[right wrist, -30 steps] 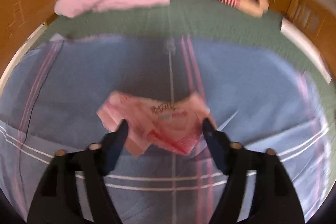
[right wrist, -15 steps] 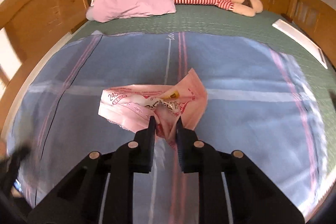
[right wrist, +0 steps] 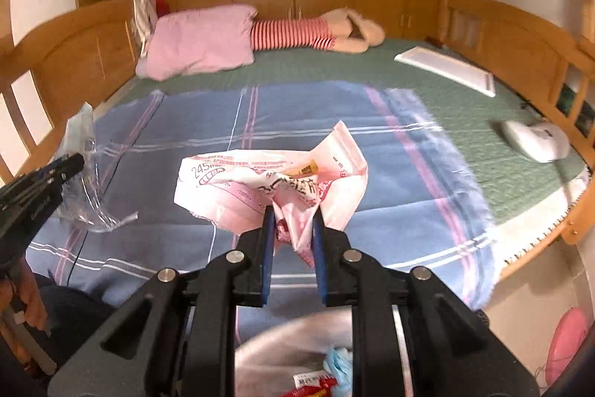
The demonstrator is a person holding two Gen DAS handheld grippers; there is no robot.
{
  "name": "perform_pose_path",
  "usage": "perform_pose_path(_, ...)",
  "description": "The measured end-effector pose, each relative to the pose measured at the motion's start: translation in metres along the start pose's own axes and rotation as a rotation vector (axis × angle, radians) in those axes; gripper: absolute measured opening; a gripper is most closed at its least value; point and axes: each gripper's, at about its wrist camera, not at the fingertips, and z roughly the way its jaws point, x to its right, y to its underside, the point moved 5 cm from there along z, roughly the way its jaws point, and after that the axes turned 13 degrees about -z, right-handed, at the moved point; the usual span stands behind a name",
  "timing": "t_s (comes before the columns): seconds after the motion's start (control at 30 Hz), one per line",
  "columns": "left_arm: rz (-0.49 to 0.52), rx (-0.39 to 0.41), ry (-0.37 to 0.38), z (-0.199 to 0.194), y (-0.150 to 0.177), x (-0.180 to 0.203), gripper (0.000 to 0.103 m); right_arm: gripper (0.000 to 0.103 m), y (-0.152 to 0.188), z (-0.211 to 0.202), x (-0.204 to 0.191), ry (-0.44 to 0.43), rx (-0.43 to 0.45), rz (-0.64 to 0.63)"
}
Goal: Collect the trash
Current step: 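Carry the plastic bag and pink wrapper to the basket and open both grippers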
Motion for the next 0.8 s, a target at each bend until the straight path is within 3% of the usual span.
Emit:
perform_pose_path(0.33, 0.011, 0.04, 0.063, -0.071, 0.012, 0.025, 0.013, 0.019, 0.027, -0.072, 0.021, -0.007, 0.068, 0.075)
perform_pose_path(0.47, -0.009, 0.016, 0.11, -0.09, 0.019, 0.033, 0.013, 0.019, 0.039, -0.103, 0.032, -0.012, 0.073, 0.073)
perform_pose_path(0.57, 0.015, -0.099, 0.246, -0.092, 0.04, 0.053, 0.013, 0.019, 0.058, -0.121, 0.046, 0.014, 0.028, 0.046)
perform_pose_path(0.63, 0.062, -0.241, 0.364, -0.086, 0.068, 0.076, 0.013, 0.019, 0.078, -0.134, 0.063, 0.053, -0.006, 0.056)
perform_pose_path(0.73, 0.146, -0.412, 0.449, -0.079, 0.109, 0.105, 0.014, 0.02, 0.108, -0.144, 0.083, 0.074, -0.051, 0.116)
perform_pose_path(0.8, 0.204, -0.459, 0.471, -0.077, 0.127, 0.118, 0.016, 0.02, 0.128, -0.149, 0.096, 0.098, -0.073, 0.158)
